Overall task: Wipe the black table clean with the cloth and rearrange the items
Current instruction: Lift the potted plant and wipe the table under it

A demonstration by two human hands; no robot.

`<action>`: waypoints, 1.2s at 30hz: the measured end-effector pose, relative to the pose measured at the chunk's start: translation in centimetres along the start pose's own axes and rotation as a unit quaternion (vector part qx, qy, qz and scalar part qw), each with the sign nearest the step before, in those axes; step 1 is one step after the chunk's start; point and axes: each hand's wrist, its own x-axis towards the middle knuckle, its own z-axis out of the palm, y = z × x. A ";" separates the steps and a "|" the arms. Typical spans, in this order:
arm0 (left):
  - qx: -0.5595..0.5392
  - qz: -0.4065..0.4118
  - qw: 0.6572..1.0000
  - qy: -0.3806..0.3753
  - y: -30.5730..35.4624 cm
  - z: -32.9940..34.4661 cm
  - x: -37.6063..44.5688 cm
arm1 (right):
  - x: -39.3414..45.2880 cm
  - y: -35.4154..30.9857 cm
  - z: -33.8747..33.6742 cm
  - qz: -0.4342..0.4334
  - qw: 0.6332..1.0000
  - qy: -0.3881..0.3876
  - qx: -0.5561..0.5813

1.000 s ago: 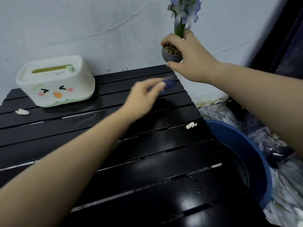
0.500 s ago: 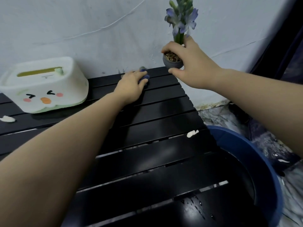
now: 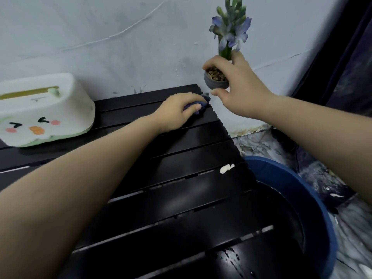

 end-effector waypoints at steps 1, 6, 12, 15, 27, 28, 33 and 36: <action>-0.004 0.017 1.000 -0.010 0.8 0.2 -0.9 | -0.3 -0.2 -0.2 0.000 1.000 -0.002 0.000; -0.050 0.041 0.998 -0.023 4.7 1.5 -6.1 | -2.0 -1.6 -1.5 0.007 1.000 -0.010 0.003; -0.093 0.029 0.995 -0.035 10.1 3.6 -12.7 | -5.0 -4.2 -1.5 0.038 0.997 -0.002 0.067; -0.192 -0.043 0.980 0.024 12.2 4.3 -14.5 | -6.4 -5.3 -1.3 0.039 0.995 -0.020 0.088; 0.080 -0.302 0.941 0.133 12.9 3.0 -26.4 | -9.2 -5.3 -2.4 0.015 0.992 -0.066 0.104; 0.121 -0.296 0.940 0.122 13.3 3.3 -26.1 | -9.3 -5.3 -2.4 0.012 0.992 -0.067 0.105; 0.134 -0.228 0.961 0.079 15.3 5.7 -21.5 | -9.2 -4.9 -2.1 0.002 0.992 -0.071 0.102; 0.132 -0.155 0.978 0.047 16.9 7.8 -18.2 | -8.7 -4.7 -2.1 -0.001 0.992 -0.074 0.101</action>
